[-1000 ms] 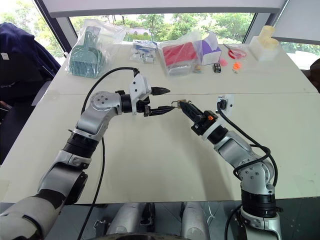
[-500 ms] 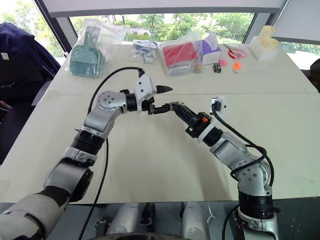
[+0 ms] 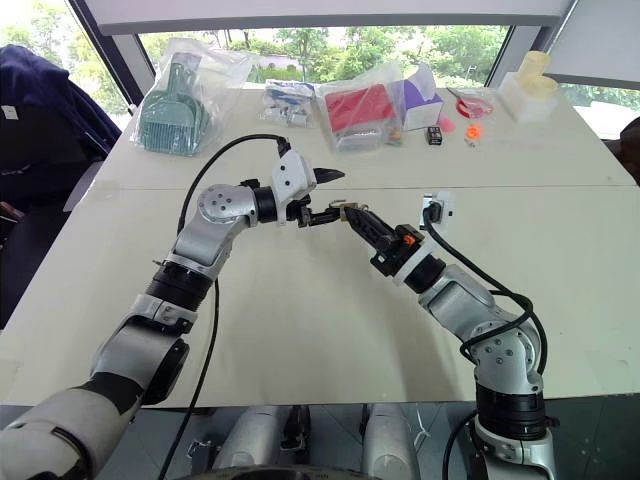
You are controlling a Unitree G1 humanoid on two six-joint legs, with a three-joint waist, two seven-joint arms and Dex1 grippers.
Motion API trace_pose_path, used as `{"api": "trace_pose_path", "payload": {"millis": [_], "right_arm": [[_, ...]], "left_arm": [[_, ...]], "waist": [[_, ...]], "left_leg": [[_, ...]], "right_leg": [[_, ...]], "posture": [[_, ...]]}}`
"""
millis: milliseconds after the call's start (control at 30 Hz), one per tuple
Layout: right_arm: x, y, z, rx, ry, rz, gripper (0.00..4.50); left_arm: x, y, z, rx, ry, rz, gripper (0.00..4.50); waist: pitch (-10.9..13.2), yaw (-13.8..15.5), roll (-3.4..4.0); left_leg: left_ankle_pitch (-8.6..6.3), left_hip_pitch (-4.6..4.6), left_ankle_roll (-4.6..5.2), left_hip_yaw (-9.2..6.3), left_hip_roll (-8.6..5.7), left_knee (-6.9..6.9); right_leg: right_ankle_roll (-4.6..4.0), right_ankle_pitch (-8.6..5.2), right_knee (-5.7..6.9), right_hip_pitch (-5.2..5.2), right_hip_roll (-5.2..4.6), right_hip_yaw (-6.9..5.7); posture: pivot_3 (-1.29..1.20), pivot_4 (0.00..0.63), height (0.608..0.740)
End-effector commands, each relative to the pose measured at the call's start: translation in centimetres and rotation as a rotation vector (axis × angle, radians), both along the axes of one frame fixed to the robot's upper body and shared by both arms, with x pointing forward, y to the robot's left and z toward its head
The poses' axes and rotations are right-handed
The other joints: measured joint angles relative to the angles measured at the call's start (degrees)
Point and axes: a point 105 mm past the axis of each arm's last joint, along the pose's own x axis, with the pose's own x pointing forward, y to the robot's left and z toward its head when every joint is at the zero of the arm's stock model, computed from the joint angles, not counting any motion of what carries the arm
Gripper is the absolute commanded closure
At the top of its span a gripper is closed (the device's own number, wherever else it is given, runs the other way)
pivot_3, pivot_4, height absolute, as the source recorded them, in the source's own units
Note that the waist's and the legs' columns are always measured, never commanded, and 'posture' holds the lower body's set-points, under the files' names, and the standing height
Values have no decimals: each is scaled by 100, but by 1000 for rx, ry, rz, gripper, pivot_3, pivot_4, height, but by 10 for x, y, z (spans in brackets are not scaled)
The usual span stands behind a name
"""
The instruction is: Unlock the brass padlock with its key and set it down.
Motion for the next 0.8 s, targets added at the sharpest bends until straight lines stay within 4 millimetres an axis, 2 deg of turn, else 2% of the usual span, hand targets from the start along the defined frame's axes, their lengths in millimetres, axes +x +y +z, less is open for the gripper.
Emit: {"api": "trace_pose_path", "payload": {"millis": [33, 167, 300, 367, 433, 567, 700, 800], "right_arm": [[-6, 5, 8, 11, -31, 34, 4486], [-6, 6, 8, 10, -31, 35, 4486], [-2, 2, 7, 22, -20, 3, 4486], [5, -8, -1, 12, 30, -53, 4486], [9, -12, -10, -23, 66, -73, 4486], [12, -13, -51, -96, 250, -76, 4486], [21, -18, -63, -18, 362, -118, 4486], [22, -17, -69, -43, 381, -101, 4486]], "left_arm": [[0, 2, 14, -32, -68, 15, 1348], [-1, 1, 13, -31, -72, 14, 1348], [-1, 8, -1, 23, -26, 18, 1348], [-5, 23, -19, 92, 51, 2, 1348], [-9, 35, -28, 133, 89, -3, 1348], [-34, 50, -18, 93, 214, -59, 1348], [-59, 53, -12, 81, 294, -102, 1348], [-60, 50, -8, 54, 281, -54, 1348]], "waist": [[0, 2, 0], [0, 1, 0], [0, -6, 0], [0, -14, 0], [0, -45, 1], [1, -25, 1], [1, -19, 3], [2, -16, 4]], "left_leg": [[0, 0, 0, 0, 0, 0], [0, 0, 0, 0, 0, 0], [0, 0, 0, 0, 0, 0], [0, 0, 0, 0, 1, -1], [0, 0, -1, 1, 2, -3], [2, -7, -4, 1, 4, -5], [22, -10, -41, 1, 3, -4], [22, -10, -41, 0, 2, -4]], "right_leg": [[0, 0, 0, 0, 0, 0], [0, 0, 0, 0, 0, 0], [0, 0, 0, -1, 0, 0], [0, 0, 1, -2, 0, 0], [0, 0, 2, -5, 1, 0], [-10, -5, 5, -14, 0, 0], [-20, -11, 1, -13, -2, 1], [-20, -11, 0, -12, -1, 2]], "posture": [[0, 150, 735], [0, 150, 735], [0, 150, 735], [0, 150, 735], [0, 150, 735], [0, 150, 735], [0, 150, 735], [0, 150, 735]]}}
